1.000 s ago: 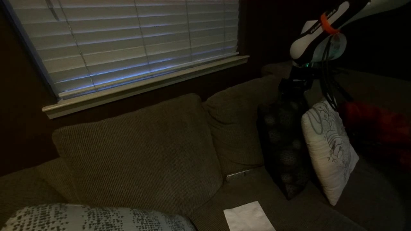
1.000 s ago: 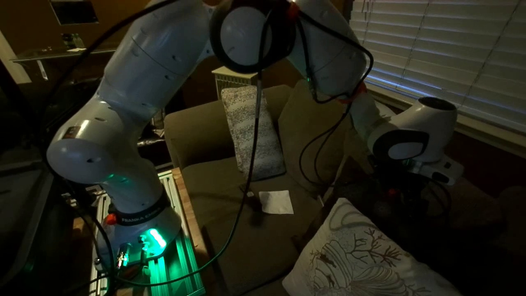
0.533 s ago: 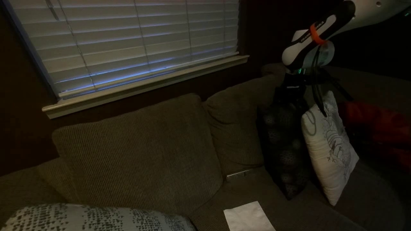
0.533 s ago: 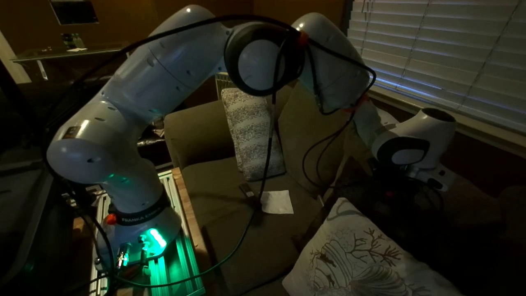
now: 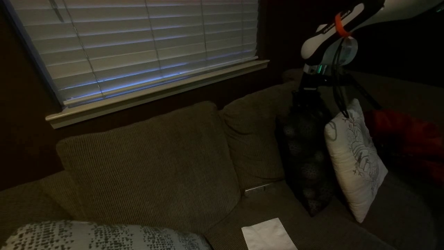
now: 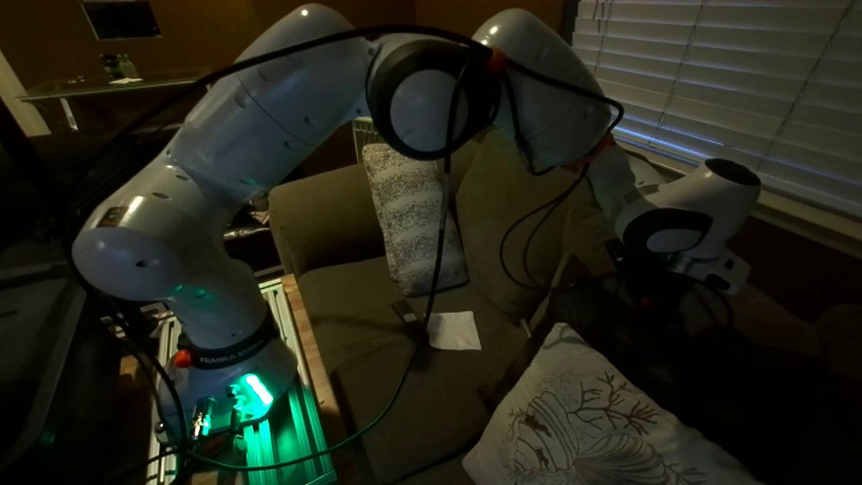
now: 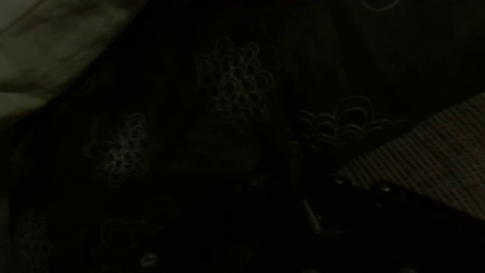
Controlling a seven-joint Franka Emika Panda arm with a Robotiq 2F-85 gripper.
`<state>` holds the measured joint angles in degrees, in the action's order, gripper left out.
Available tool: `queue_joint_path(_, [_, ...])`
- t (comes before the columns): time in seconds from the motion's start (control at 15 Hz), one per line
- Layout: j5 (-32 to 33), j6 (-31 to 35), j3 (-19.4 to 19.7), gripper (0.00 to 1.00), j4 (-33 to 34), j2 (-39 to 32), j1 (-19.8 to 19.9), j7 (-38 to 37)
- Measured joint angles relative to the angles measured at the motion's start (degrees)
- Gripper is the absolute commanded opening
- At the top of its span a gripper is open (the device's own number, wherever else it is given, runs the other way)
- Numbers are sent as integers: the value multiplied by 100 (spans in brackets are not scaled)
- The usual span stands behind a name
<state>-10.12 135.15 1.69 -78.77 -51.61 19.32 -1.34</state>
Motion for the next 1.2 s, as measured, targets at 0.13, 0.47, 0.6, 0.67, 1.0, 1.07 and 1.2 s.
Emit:
queue_joint_path(0.13, [-183, -1, -197, 0, -82, 150, 52, 266])
queue_joint_path(0.47, [-574, -62, -488, 27, -470, 627, 44, 438])
queue_joint_path(0.6, [-546, -61, -369, 40, -623, 775, -51, 382])
queue_joint_path(0.67, [-502, -30, -237, 46, -681, 826, -124, 344])
queue_joint_path(1.0, [183, 783, 636, 82, -882, 826, -585, -143])
queue_joint_path(1.07, [296, 944, 757, 88, -913, 782, -658, -261])
queue_joint_path(1.2, [412, 1132, 898, 99, -929, 639, -758, -472])
